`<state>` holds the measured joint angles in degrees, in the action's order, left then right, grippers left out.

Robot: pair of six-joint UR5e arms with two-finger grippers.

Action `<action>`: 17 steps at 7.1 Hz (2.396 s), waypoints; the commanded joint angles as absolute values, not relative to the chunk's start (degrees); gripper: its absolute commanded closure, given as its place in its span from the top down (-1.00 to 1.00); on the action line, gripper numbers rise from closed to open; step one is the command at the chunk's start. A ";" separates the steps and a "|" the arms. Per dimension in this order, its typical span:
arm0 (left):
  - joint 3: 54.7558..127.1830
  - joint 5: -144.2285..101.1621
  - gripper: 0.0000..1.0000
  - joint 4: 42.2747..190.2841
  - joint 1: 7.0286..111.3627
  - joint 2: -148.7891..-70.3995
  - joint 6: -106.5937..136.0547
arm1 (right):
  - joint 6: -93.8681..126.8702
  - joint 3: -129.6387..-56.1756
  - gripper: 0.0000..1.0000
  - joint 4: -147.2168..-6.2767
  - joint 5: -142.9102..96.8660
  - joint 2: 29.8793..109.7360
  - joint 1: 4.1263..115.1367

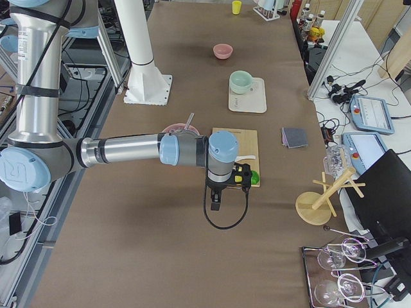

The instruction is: Stack pink bowl on green and place spoon

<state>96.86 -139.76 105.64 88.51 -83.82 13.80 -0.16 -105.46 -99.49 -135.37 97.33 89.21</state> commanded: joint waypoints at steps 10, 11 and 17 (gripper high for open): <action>97.12 -139.22 0.96 105.64 88.42 -84.20 13.89 | -0.09 -105.47 1.00 -98.17 -135.35 97.29 89.21; 97.55 -139.39 0.96 105.82 88.24 -84.98 14.41 | -0.09 -105.56 1.00 -98.17 -135.44 97.21 89.21; 95.38 -150.82 0.96 111.10 70.00 -100.40 37.06 | 0.00 -105.21 1.00 -96.59 -137.01 95.11 88.33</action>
